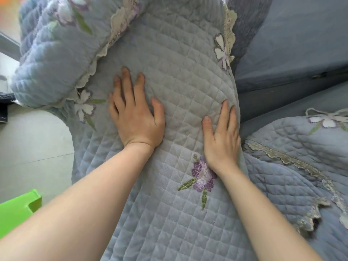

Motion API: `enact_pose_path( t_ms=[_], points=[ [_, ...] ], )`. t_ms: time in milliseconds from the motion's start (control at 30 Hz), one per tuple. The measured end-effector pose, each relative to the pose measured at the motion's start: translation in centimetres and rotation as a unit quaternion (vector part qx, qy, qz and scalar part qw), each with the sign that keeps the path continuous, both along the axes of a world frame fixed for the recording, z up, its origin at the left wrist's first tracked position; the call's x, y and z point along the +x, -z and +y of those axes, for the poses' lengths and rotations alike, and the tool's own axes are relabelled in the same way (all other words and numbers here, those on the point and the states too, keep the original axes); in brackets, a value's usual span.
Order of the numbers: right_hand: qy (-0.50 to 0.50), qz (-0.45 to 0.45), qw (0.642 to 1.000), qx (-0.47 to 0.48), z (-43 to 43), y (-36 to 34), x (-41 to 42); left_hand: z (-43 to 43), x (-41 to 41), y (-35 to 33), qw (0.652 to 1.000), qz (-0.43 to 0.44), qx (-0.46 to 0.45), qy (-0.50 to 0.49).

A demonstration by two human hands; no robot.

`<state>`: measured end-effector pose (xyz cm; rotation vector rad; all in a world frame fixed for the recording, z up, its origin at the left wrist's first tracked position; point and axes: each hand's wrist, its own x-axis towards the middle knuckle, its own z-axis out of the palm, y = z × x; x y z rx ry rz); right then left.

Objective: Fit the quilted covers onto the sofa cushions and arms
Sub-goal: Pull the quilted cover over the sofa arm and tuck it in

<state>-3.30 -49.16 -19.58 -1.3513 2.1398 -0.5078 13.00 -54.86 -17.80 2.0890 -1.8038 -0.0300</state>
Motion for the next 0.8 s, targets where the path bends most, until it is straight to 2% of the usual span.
enact_pose_path(
  t_ms=[100, 133, 233, 300, 400, 500, 533, 600, 667, 700, 733, 800],
  points=[
    [0.055, -0.105, 0.993, 0.024, -2.4, 0.5, -2.5, 0.4, -0.1, 0.0, 0.999, 0.008, 0.030, 0.006],
    [0.070, -0.115, 0.991, 0.013, -3.7, -0.1, -2.5, 0.2, 0.0, -0.1, 0.999, 0.015, 0.037, 0.011],
    [0.092, -0.023, 0.993, -0.066, -7.9, -3.6, -1.5, 0.3, -0.1, -0.4, 0.997, 0.051, 0.056, 0.026],
    [0.099, 0.015, 0.984, -0.147, -11.0, -7.2, 0.4, 0.4, 0.6, -1.4, 0.990, 0.109, 0.074, 0.055],
    [0.065, 0.023, 0.964, -0.256, -16.4, -13.5, 4.4, -0.8, 4.8, -3.9, 0.953, 0.243, 0.100, 0.151],
    [0.015, 0.037, 0.956, -0.291, -21.8, -18.1, 8.4, -2.9, 10.7, -8.4, 0.898, 0.371, 0.043, 0.232],
    [-0.009, 0.029, 0.963, -0.269, -23.8, -19.1, 9.9, -4.4, 12.8, -10.2, 0.888, 0.396, -0.004, 0.233],
    [-0.084, 0.014, 0.986, -0.146, -27.0, -19.7, 11.7, -8.3, 15.9, -12.6, 0.886, 0.423, -0.088, 0.167],
    [-0.189, 0.093, 0.977, 0.019, -28.8, -19.0, 13.0, -13.7, 18.3, -12.9, 0.917, 0.388, -0.086, 0.038],
    [-0.211, 0.135, 0.965, 0.078, -29.0, -18.4, 13.5, -16.6, 19.4, -12.5, 0.938, 0.346, -0.025, -0.022],
    [-0.216, 0.162, 0.956, 0.114, -28.9, -17.7, 13.9, -18.8, 20.5, -11.4, 0.943, 0.318, 0.074, -0.065],
    [-0.212, 0.170, 0.953, 0.135, -28.2, -16.0, 14.2, -20.8, 21.1, -9.3, 0.910, 0.320, 0.249, -0.088]
  ],
)
